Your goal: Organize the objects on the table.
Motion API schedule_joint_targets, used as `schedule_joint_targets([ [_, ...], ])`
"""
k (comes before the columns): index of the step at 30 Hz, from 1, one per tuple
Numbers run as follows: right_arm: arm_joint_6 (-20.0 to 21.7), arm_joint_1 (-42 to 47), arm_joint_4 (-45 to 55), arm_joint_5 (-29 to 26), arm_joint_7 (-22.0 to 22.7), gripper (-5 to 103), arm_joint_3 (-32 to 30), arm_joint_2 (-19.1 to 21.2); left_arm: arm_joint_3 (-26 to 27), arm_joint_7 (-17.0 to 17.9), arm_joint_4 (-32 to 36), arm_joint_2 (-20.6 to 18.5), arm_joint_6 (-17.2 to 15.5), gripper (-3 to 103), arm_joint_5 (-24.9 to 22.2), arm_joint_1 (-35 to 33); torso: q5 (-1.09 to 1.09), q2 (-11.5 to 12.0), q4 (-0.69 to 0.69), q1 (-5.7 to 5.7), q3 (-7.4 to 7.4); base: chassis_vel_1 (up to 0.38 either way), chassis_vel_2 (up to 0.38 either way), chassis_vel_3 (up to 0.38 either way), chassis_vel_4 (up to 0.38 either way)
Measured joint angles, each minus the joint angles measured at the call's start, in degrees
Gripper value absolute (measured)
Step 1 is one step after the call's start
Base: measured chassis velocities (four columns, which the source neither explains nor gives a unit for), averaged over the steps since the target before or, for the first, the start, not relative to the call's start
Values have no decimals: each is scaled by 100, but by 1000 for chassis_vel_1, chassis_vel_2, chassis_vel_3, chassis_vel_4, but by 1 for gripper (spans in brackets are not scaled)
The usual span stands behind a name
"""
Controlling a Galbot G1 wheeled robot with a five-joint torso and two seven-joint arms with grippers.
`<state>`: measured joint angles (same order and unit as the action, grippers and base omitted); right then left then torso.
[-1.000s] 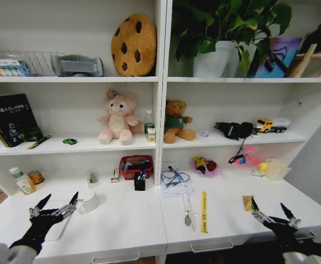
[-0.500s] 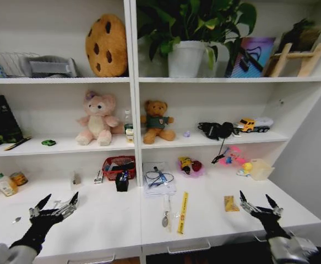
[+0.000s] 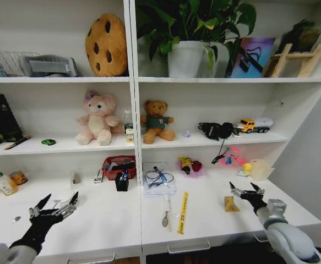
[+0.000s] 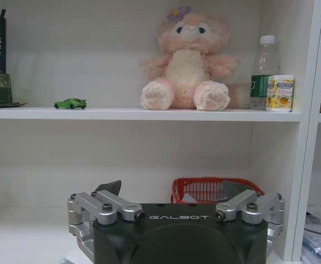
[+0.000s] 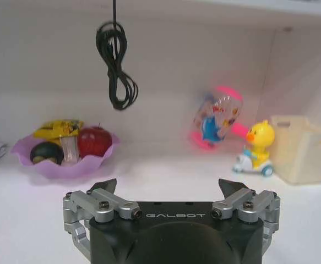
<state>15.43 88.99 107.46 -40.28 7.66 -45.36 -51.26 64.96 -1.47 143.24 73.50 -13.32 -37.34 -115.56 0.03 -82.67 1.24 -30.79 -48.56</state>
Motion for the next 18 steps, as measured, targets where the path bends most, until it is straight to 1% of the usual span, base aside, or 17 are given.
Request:
schedule_joint_targets([
  [2, 209, 1, -34, -325, 12, 100, 85, 13, 0, 0, 0, 0, 0, 100, 0, 0, -3, 0, 2, 0, 0, 0, 0, 0, 0],
  [4, 221, 3, -71, -359, 14, 100, 137, 13, 0, 0, 0, 0, 0, 100, 0, 0, -3, 0, 2, 0, 0, 0, 0, 0, 0],
  [7, 194, 26, -164, -238, -39, 102, 240, -17, 0, 0, 0, 0, 0, 100, 0, 0, -2, 0, 0, 0, 0, 0, 0, 0, 0],
  [8, 187, 33, -187, -193, -54, 99, 274, -38, 0, 0, 0, 0, 0, 100, 0, 0, -3, 0, 1, 1, 0, 0, 0, 0, 0],
  [10, 183, 35, -214, -154, -65, 99, 308, -67, 0, 0, 0, 0, 0, 100, 0, 0, -3, -1, 1, 1, 1, 0, 0, 0, 0],
  [12, 176, 26, -268, -132, -112, 94, 345, -90, 0, 0, 0, 0, 0, 100, 0, 0, -3, 0, 1, 0, 1, 0, 0, 0, 0],
  [13, 176, 26, -268, -132, -112, 94, 345, -90, 0, 0, 0, 0, 0, 100, 0, 0, -3, 0, 1, 0, 1, 0, 0, 0, 0],
  [15, 218, 11, -320, -160, -107, 84, 386, -102, 0, 0, 0, 0, 0, 100, 0, 0, -3, 0, 0, 0, 1, 0, 0, 0, 0],
  [16, 218, 11, -320, -160, -107, 84, 386, -102, 0, 0, 0, 0, 0, 100, 0, 0, -3, 0, 0, 0, 1, 0, 0, 0, 0],
  [18, 220, 1, -380, -153, -118, 73, 402, -117, 0, -1, 0, 0, 0, 100, 0, 0, -3, 0, 1, 0, 1, 0, 0, 0, 0],
])
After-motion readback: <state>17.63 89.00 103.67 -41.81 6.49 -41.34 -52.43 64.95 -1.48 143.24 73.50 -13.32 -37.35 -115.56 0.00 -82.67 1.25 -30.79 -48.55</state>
